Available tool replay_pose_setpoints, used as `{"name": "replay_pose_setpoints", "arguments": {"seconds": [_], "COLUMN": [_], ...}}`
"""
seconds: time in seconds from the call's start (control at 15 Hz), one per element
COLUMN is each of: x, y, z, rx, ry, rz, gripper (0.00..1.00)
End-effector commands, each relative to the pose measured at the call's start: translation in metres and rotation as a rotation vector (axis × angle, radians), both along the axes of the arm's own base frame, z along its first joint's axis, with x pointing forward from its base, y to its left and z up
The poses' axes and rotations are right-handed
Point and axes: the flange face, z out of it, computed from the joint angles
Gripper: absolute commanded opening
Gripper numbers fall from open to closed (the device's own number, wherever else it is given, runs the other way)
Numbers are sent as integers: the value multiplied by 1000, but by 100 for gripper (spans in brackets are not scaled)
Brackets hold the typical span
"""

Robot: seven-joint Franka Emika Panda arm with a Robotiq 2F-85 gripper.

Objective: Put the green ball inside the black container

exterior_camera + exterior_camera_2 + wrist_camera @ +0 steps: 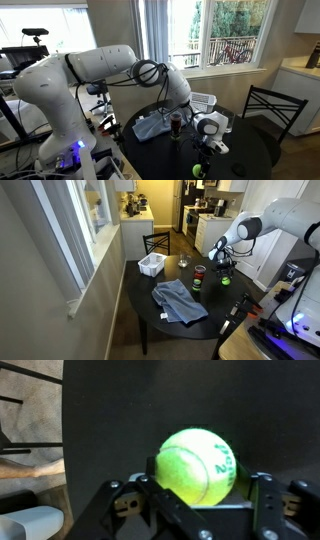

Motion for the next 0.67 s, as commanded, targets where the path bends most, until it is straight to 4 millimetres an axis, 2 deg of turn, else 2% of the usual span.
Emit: {"name": "replay_pose_setpoints", "arguments": {"seconds": [0.0,0.07,0.33,0.6], "x": [2,3,16,41], "y": [-3,-3,8,32], "z": [1,3,25,47], "rx": [11,14,78,152], "ry": [15,13,-19,-108], "rz": [-21,-20,-13,2], "gripper": [47,44,43,43]}}
